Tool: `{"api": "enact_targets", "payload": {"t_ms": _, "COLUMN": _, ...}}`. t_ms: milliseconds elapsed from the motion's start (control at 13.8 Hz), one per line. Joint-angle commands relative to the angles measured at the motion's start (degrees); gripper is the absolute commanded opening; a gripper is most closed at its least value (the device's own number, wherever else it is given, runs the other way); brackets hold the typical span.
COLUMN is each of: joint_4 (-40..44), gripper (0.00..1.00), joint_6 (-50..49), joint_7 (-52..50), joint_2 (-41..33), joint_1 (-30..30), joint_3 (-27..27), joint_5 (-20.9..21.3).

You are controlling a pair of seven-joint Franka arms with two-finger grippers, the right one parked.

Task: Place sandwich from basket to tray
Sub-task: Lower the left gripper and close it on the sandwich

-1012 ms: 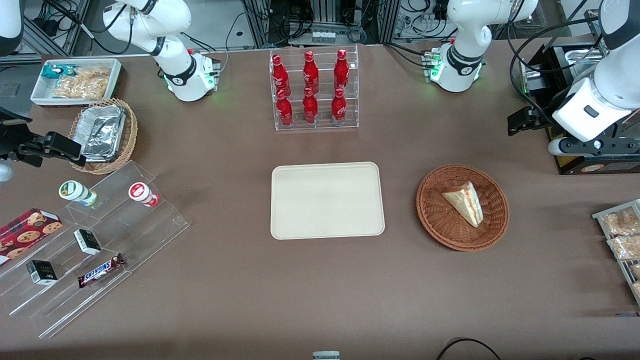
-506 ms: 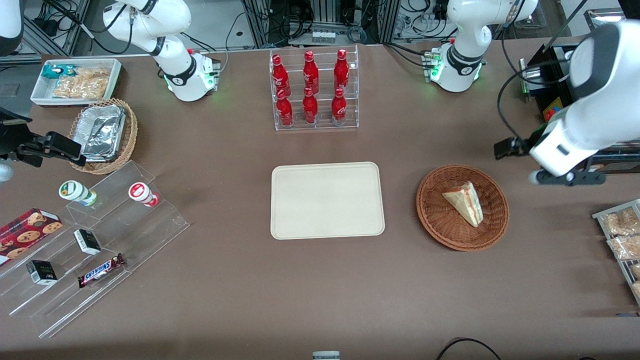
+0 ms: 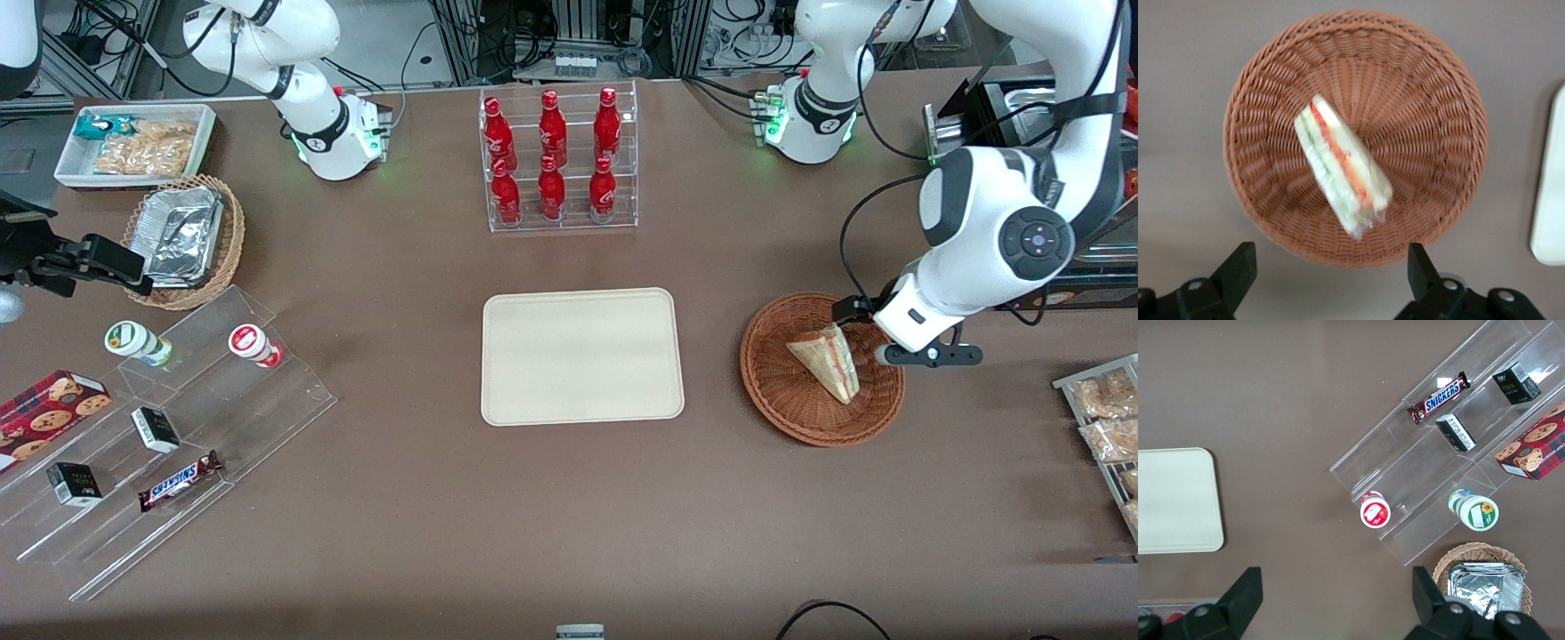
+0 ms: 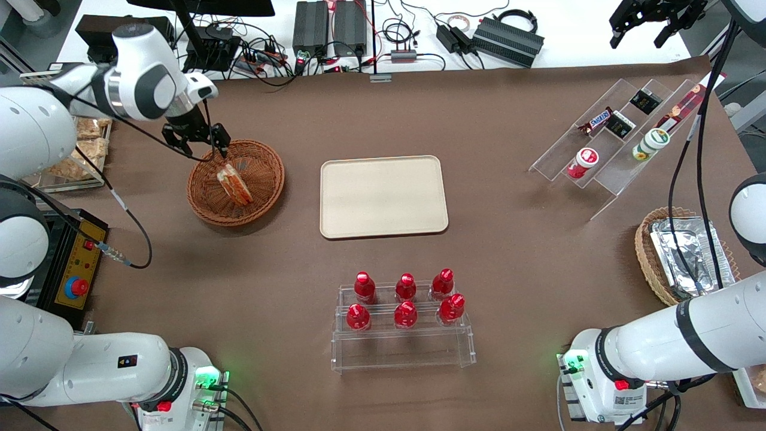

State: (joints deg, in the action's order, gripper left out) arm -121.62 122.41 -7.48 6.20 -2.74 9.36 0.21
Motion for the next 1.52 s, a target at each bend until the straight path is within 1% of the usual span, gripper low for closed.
{"api": "enact_targets", "payload": {"t_ms": 0, "joint_4": -6.4, "gripper": 1.00, "joint_6": 7.6, "joint_7": -15.3, "joint_2": -2.2, "joint_1": 0.0, "joint_3": 0.1, "joint_5": 0.1}}
{"api": "enact_targets", "payload": {"t_ms": 145, "joint_4": -6.4, "gripper": 1.00, "joint_6": 9.4, "joint_7": -27.5, "joint_2": -1.0, "joint_1": 0.2, "joint_3": 0.1, "joint_5": 0.1}}
{"api": "enact_targets", "payload": {"t_ms": 361, "joint_4": -7.4, "gripper": 1.00, "joint_6": 13.5, "joint_7": -37.1, "joint_2": 1.1, "joint_1": 0.2, "joint_3": 0.1, "joint_5": 0.1}}
{"api": "enact_targets", "payload": {"t_ms": 506, "joint_4": -7.3, "gripper": 1.00, "joint_6": 14.2, "joint_7": -39.8, "joint_2": 3.1, "joint_1": 0.2, "joint_3": 0.2, "joint_5": 0.1}}
{"api": "enact_targets", "payload": {"t_ms": 723, "joint_4": -7.1, "gripper": 1.00, "joint_6": 15.9, "joint_7": -39.9, "joint_2": 6.3, "joint_1": 0.3, "joint_3": 0.2, "joint_5": 0.1}}
{"api": "enact_targets", "payload": {"t_ms": 867, "joint_4": -7.1, "gripper": 1.00, "joint_6": 18.2, "joint_7": -40.1, "joint_2": 7.7, "joint_1": 1.5, "joint_3": 0.2, "joint_5": 0.0}}
{"api": "enact_targets", "payload": {"t_ms": 940, "joint_4": -7.0, "gripper": 0.84, "joint_6": 18.2, "joint_7": -41.5, "joint_2": 8.2, "joint_1": 1.7, "joint_3": 0.2, "joint_5": 0.0}}
{"api": "enact_targets", "payload": {"t_ms": 1012, "joint_4": -7.1, "gripper": 0.45, "joint_6": 18.1, "joint_7": -41.9, "joint_2": 8.3, "joint_1": 1.8, "joint_3": 0.2, "joint_5": 0.1}}
{"api": "enact_targets", "payload": {"t_ms": 1084, "joint_4": -7.1, "gripper": 0.12, "joint_6": 17.5, "joint_7": -41.4, "joint_2": 8.1, "joint_1": 1.8, "joint_3": 0.2, "joint_5": 0.3}}
{"api": "enact_targets", "payload": {"t_ms": 1157, "joint_4": -7.1, "gripper": 0.04, "joint_6": 16.5, "joint_7": -39.5, "joint_2": 8.0, "joint_1": 1.9, "joint_3": 0.2, "joint_5": 0.4}}
{"api": "enact_targets", "payload": {"t_ms": 1229, "joint_4": -6.9, "gripper": 0.02, "joint_6": 14.5, "joint_7": -36.1, "joint_2": 7.3, "joint_1": 1.9, "joint_3": 0.2, "joint_5": 0.3}}
{"api": "enact_targets", "payload": {"t_ms": 1301, "joint_4": -6.0, "gripper": 0.03, "joint_6": 13.5, "joint_7": -31.2, "joint_2": 6.9, "joint_1": 1.9, "joint_3": 0.2, "joint_5": 0.5}}
{"api": "enact_targets", "payload": {"t_ms": 1446, "joint_4": -4.2, "gripper": 0.04, "joint_6": 12.1, "joint_7": -18.0, "joint_2": 6.0, "joint_1": 1.8, "joint_3": 0.2, "joint_5": 0.5}}
